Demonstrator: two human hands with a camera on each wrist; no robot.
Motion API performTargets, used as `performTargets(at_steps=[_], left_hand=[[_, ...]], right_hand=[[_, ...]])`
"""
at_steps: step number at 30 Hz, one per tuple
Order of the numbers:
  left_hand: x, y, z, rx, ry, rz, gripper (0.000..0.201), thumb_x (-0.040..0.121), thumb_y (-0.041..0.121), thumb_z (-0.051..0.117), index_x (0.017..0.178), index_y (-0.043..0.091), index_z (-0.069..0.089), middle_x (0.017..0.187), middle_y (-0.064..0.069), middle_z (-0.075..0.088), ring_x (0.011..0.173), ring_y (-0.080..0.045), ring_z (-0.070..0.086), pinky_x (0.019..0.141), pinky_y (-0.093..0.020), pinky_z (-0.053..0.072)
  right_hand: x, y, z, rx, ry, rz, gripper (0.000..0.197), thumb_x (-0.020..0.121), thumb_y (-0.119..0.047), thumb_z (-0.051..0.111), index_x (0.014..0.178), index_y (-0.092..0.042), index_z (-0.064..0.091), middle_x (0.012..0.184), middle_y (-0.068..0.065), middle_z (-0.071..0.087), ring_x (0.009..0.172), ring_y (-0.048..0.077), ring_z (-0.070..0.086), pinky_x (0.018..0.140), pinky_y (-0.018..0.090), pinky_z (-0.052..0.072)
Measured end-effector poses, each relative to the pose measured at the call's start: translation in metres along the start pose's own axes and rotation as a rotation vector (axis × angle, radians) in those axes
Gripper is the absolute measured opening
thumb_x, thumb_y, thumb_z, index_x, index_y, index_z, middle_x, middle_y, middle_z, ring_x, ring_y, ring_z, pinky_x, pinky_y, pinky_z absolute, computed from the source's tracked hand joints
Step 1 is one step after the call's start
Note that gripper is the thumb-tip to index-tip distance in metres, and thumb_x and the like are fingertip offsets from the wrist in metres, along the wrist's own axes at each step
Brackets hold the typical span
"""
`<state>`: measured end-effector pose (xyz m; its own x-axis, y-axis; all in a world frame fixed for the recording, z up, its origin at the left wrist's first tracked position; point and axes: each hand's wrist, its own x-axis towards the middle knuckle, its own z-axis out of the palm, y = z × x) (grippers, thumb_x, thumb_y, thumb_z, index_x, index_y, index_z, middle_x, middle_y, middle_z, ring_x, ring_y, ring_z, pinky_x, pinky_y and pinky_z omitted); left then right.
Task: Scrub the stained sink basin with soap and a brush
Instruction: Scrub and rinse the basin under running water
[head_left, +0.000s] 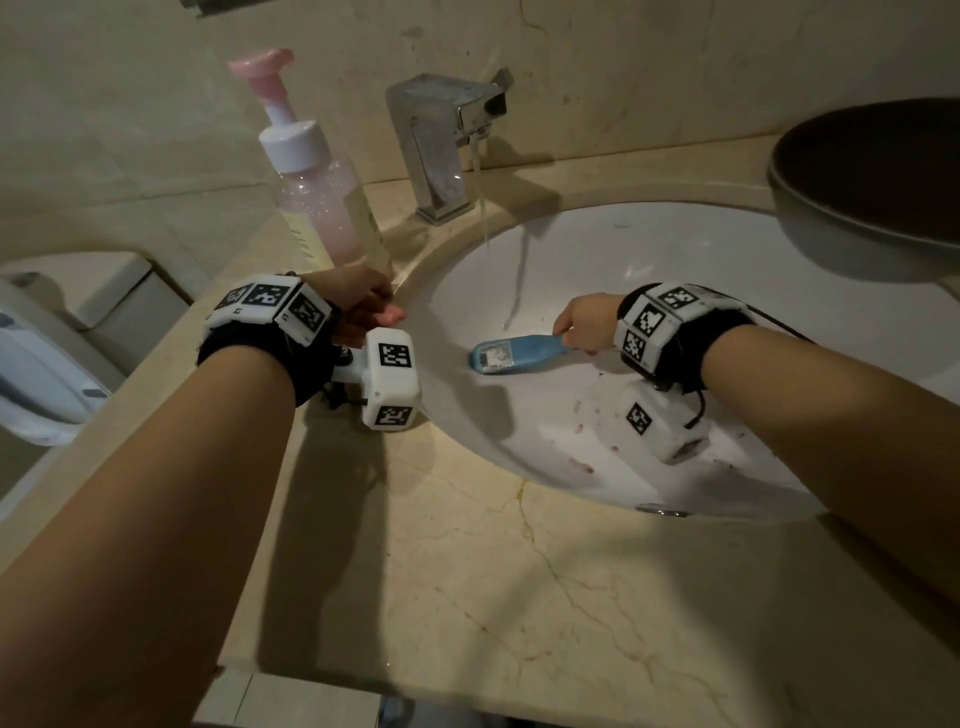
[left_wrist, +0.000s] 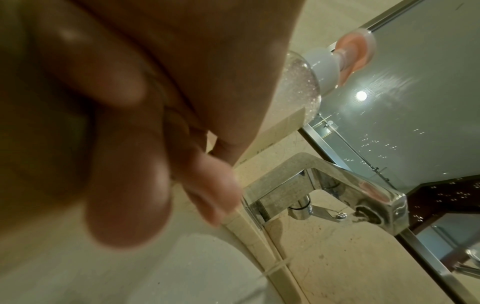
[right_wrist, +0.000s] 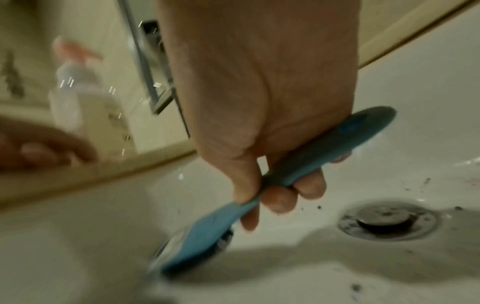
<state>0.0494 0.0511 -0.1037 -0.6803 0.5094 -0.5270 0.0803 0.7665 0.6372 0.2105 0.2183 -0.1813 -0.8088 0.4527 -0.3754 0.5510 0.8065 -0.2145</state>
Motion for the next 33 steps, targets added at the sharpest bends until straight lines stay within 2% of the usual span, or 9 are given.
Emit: performTargets(at_steps=[3, 11, 17, 19, 21, 24, 27, 30, 33], left_hand=[[0.001, -0.001, -0.001, -0.007, 0.011, -0.001, 0.04, 0.094, 0.025, 0.037, 0.058, 0.012, 0.049, 0.03, 0.006, 0.047, 0.023, -0.004, 0.035, 0.033, -0.007, 0.026], [0.002, 0.0, -0.002, 0.037, -0.021, -0.002, 0.039, 0.094, 0.026, 0.035, 0.059, 0.013, 0.045, 0.031, 0.006, 0.043, 0.034, -0.005, 0.033, 0.033, -0.01, 0.024], [0.007, -0.001, -0.001, 0.037, -0.027, 0.004, 0.038, 0.093, 0.026, 0.034, 0.058, 0.014, 0.041, 0.055, 0.005, 0.038, 0.05, -0.008, 0.026, 0.04, -0.015, 0.022], [0.007, -0.001, -0.002, 0.047, -0.025, -0.002, 0.039, 0.093, 0.026, 0.035, 0.057, 0.014, 0.042, 0.049, 0.005, 0.038, 0.048, -0.008, 0.026, 0.035, -0.014, 0.022], [0.007, 0.0, -0.002, 0.061, -0.023, -0.004, 0.039, 0.093, 0.026, 0.035, 0.056, 0.013, 0.043, 0.04, 0.006, 0.04, 0.042, -0.007, 0.027, 0.033, -0.011, 0.022], [0.007, 0.0, -0.002, 0.072, -0.027, -0.006, 0.039, 0.093, 0.027, 0.034, 0.057, 0.014, 0.042, 0.039, 0.006, 0.04, 0.042, -0.006, 0.027, 0.034, -0.013, 0.022], [0.008, 0.0, -0.002, 0.084, -0.038, -0.011, 0.039, 0.093, 0.028, 0.033, 0.057, 0.014, 0.042, 0.048, 0.005, 0.036, 0.048, -0.007, 0.024, 0.037, -0.015, 0.021], [0.009, 0.0, -0.002, 0.063, -0.044, -0.011, 0.038, 0.093, 0.027, 0.033, 0.058, 0.013, 0.041, 0.057, 0.004, 0.036, 0.05, -0.008, 0.023, 0.043, -0.016, 0.019], [0.008, 0.0, -0.002, 0.048, -0.022, -0.009, 0.04, 0.094, 0.027, 0.034, 0.058, 0.012, 0.043, 0.042, 0.005, 0.041, 0.045, -0.008, 0.026, 0.035, -0.014, 0.022]], right_hand=[[-0.002, 0.003, -0.01, 0.114, -0.194, -0.107, 0.028, 0.096, -0.009, 0.045, 0.115, -0.006, 0.065, 0.057, -0.003, 0.054, 0.049, 0.008, 0.046, 0.057, 0.018, 0.039], [-0.014, -0.018, -0.014, 0.346, -0.605, -0.245, 0.026, 0.099, -0.005, 0.04, 0.087, -0.016, 0.061, 0.058, -0.002, 0.052, 0.047, 0.0, 0.05, 0.054, 0.011, 0.042], [0.0, -0.011, 0.01, -0.139, -0.226, -0.031, 0.032, 0.098, -0.012, 0.037, 0.122, -0.003, 0.056, 0.087, 0.01, 0.062, 0.083, 0.024, 0.058, 0.08, 0.03, 0.05], [-0.002, -0.002, 0.003, -0.125, -0.127, 0.002, 0.034, 0.098, -0.012, 0.038, 0.126, -0.003, 0.055, 0.084, 0.007, 0.059, 0.077, 0.022, 0.055, 0.079, 0.029, 0.049], [-0.002, 0.007, -0.007, 0.056, -0.163, -0.067, 0.032, 0.099, -0.015, 0.042, 0.127, -0.006, 0.056, 0.074, 0.002, 0.058, 0.068, 0.016, 0.051, 0.069, 0.024, 0.043], [-0.009, 0.003, -0.008, 0.37, -0.459, -0.142, 0.026, 0.096, -0.009, 0.049, 0.12, -0.008, 0.06, 0.059, -0.008, 0.064, 0.056, 0.003, 0.058, 0.062, 0.016, 0.046], [-0.008, -0.005, -0.001, 0.28, -0.54, -0.126, 0.028, 0.096, -0.007, 0.05, 0.123, -0.008, 0.059, 0.056, -0.011, 0.066, 0.048, -0.004, 0.059, 0.055, 0.01, 0.049], [-0.003, 0.001, -0.001, -0.057, -0.286, -0.071, 0.033, 0.097, -0.014, 0.048, 0.128, -0.011, 0.058, 0.095, 0.002, 0.069, 0.076, 0.003, 0.057, 0.07, 0.016, 0.042], [0.002, 0.017, -0.002, -0.145, -0.061, 0.027, 0.033, 0.096, -0.014, 0.045, 0.124, -0.009, 0.061, 0.101, 0.011, 0.063, 0.089, 0.018, 0.055, 0.077, 0.021, 0.039]])
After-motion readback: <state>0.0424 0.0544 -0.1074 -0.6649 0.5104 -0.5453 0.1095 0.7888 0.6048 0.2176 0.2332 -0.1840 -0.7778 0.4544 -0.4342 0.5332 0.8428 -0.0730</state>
